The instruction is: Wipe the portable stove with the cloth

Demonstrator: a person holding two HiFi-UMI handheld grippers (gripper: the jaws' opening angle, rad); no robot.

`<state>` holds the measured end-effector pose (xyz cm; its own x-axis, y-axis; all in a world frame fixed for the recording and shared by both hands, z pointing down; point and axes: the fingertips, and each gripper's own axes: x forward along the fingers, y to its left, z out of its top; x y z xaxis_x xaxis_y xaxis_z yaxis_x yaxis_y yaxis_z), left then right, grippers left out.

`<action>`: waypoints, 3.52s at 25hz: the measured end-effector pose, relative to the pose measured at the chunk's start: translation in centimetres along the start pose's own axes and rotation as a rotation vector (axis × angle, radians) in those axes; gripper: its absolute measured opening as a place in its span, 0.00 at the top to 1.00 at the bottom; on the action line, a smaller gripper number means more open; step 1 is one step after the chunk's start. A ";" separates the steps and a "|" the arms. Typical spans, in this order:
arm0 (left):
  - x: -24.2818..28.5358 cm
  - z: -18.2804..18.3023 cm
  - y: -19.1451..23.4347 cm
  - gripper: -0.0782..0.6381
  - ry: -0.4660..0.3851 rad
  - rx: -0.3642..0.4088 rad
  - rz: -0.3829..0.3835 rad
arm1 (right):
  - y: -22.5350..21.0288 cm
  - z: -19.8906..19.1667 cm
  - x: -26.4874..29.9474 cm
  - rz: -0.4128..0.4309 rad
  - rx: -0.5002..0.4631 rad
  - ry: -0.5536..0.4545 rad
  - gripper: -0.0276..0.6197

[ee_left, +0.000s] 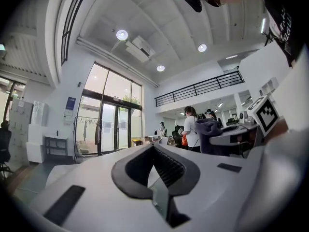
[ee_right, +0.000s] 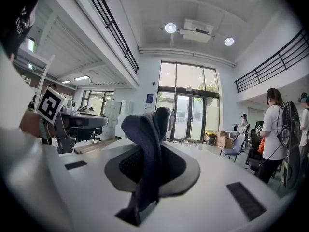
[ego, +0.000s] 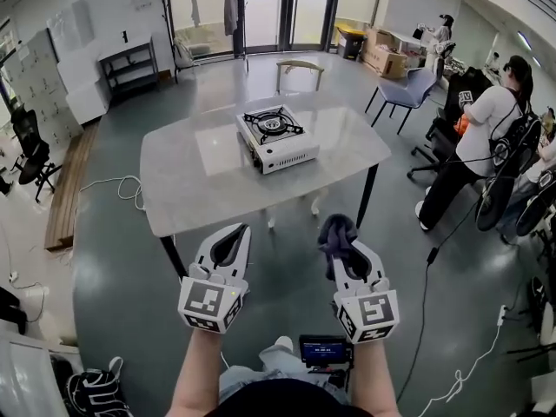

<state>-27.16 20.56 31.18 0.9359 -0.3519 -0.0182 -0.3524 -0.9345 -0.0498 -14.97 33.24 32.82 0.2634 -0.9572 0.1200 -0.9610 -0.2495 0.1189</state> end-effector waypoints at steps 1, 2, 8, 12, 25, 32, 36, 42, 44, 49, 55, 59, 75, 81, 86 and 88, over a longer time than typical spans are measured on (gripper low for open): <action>0.6 0.0 -0.2 0.88 0.004 -0.002 0.004 | -0.7 0.2 0.4 0.008 0.000 0.001 0.85; 1.2 0.0 -0.4 0.88 0.007 -0.002 0.006 | -1.3 0.3 0.8 0.013 0.003 0.000 0.85; 4.1 -1.1 -0.6 0.88 0.034 -0.018 0.024 | -3.7 -0.5 2.6 0.034 0.016 0.018 0.85; 6.1 -1.6 0.0 0.88 0.038 -0.023 0.030 | -4.9 -1.2 4.0 0.039 0.025 0.029 0.85; 17.1 -2.7 6.8 0.88 0.031 -0.025 0.028 | -10.0 -1.1 15.3 0.026 0.028 0.046 0.85; 24.2 -2.3 12.3 0.88 0.023 -0.015 0.015 | -12.7 1.1 24.3 0.024 0.032 0.032 0.85; 27.3 -2.8 15.9 0.88 0.022 -0.032 0.033 | -13.4 1.6 28.9 0.032 0.017 0.038 0.85; 30.1 -4.4 19.0 0.88 0.042 -0.058 0.043 | -13.7 0.7 33.2 0.039 0.019 0.067 0.85; 30.2 -5.4 19.7 0.88 0.065 -0.069 0.054 | -13.6 -0.2 34.0 0.048 0.028 0.093 0.85; 31.9 -6.8 21.2 0.88 0.090 -0.092 0.112 | -15.8 -1.4 37.1 0.067 0.051 0.122 0.85; 35.3 -7.4 22.9 0.88 0.104 -0.097 0.225 | -17.5 -0.6 42.8 0.210 -0.003 0.104 0.85; 37.0 -7.2 23.7 0.88 0.110 -0.057 0.290 | -18.5 -0.2 46.1 0.319 -0.020 0.086 0.85; 40.0 -9.0 26.4 0.88 0.207 -0.014 0.429 | -15.5 -4.4 52.6 0.733 -0.059 0.260 0.85; 39.3 -10.6 26.7 0.88 0.235 -0.031 0.452 | -11.2 -5.9 51.9 0.878 -0.085 0.318 0.85; 38.0 -12.7 26.1 0.88 0.274 -0.081 0.479 | -8.6 -8.3 50.7 0.956 -0.127 0.401 0.85; 36.9 -13.5 25.9 0.88 0.294 -0.104 0.491 | -7.4 -9.0 50.1 0.980 -0.122 0.429 0.85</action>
<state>-1.71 -17.34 42.74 0.6288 -0.7314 0.2640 -0.7570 -0.6534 -0.0073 6.07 -11.53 46.82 -0.5867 -0.5949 0.5495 -0.7609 0.6371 -0.1227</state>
